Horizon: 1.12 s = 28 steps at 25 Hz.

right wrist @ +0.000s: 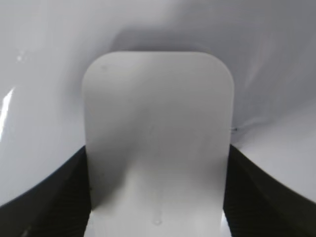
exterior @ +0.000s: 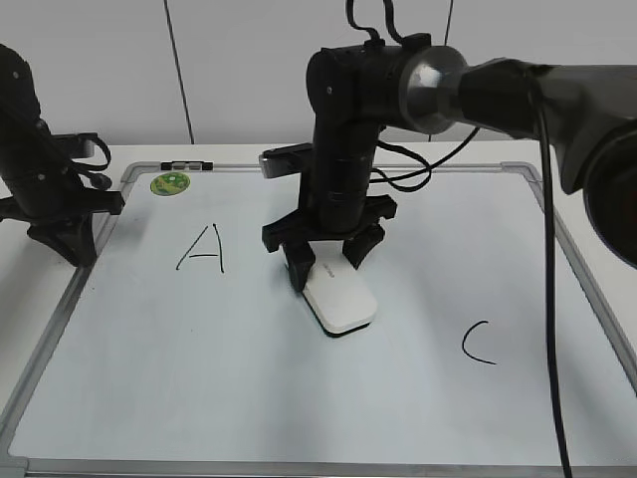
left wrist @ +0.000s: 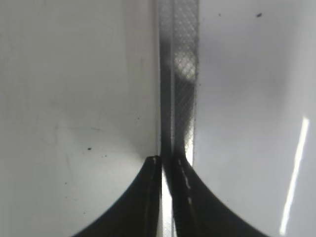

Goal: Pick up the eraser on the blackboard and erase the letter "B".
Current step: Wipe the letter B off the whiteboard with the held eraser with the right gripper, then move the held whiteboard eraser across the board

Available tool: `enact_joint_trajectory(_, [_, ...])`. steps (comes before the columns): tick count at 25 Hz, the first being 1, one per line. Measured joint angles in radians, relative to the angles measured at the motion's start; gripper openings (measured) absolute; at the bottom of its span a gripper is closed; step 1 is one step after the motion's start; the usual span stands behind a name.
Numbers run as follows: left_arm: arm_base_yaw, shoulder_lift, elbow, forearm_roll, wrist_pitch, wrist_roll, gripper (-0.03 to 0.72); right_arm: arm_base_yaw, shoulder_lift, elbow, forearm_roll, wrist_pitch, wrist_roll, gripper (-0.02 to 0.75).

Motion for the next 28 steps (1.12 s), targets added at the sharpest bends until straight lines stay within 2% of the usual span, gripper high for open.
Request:
enact_joint_trajectory(9, [0.000, 0.002, 0.000, -0.002, -0.002, 0.005, 0.063, 0.074, 0.002, 0.000, 0.081, -0.004, -0.019, 0.529])
enact_joint_trajectory(16, [0.000, 0.002, 0.000, -0.002, -0.002, 0.005, 0.063, 0.086, 0.002, 0.000, 0.162, -0.012, -0.036, 0.529])
enact_joint_trajectory(19, [0.000, 0.002, 0.000, -0.002, -0.002, 0.005, 0.063, 0.088, -0.030, 0.008, 0.109, -0.014, -0.036, 0.529])
enact_joint_trajectory(23, [0.000, 0.002, 0.000, -0.003, -0.004, 0.005, 0.067, 0.067, -0.116, 0.008, -0.069, -0.014, 0.043, 0.529])
enact_joint_trajectory(28, [0.000, 0.002, 0.000, -0.005, -0.004, 0.005, 0.069, -0.043, -0.182, 0.020, -0.147, -0.014, 0.082, 0.529])
